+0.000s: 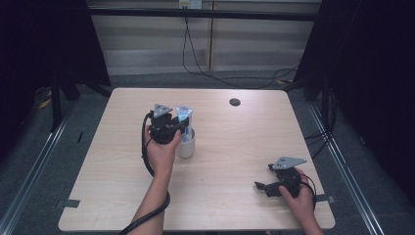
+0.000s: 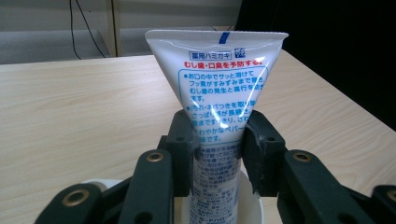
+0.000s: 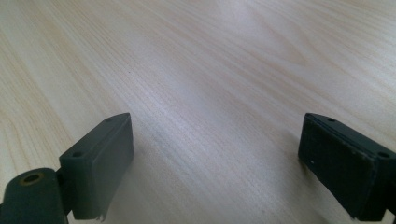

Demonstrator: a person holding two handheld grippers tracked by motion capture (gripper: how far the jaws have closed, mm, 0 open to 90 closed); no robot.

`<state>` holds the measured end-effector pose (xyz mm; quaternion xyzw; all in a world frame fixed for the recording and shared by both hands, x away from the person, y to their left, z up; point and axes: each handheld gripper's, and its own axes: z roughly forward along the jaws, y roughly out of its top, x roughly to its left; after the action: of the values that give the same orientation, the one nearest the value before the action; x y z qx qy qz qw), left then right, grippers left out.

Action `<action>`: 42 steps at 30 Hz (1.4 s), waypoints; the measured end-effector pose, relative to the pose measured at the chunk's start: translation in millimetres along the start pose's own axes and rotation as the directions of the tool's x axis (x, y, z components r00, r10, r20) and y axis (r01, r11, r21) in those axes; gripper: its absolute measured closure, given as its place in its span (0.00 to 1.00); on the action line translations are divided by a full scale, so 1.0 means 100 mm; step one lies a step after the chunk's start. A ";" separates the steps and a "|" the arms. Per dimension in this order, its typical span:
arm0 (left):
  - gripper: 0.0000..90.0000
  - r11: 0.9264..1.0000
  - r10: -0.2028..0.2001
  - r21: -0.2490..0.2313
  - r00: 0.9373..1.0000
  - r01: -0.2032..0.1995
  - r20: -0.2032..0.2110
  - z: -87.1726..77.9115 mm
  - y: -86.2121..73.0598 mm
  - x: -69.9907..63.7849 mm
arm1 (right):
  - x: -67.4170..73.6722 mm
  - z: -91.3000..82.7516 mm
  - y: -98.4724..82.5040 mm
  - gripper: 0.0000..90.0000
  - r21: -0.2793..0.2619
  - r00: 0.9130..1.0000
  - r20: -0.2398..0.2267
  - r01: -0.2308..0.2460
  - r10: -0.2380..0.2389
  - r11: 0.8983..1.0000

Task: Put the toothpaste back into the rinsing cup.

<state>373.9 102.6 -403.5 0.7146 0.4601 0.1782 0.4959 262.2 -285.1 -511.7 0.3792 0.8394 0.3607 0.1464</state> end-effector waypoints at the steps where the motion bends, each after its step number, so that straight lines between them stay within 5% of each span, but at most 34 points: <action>1: 0.74 1.000 0.005 0.004 1.000 -0.005 -0.002 0.00 -0.01 0.00 | 0.00 0.00 0.00 0.11 0.000 1.000 -0.001 0.000 0.000 1.000; 42: 0.73 0.999 0.031 0.020 0.999 -0.030 -0.025 0.02 -0.21 -0.04 | 0.00 0.00 0.00 0.11 0.000 1.000 -0.001 0.000 0.000 1.000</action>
<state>363.1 100.2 -421.9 0.7241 0.4571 0.1901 0.4802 262.2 -285.1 -511.7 0.3791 0.8395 0.3609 0.1459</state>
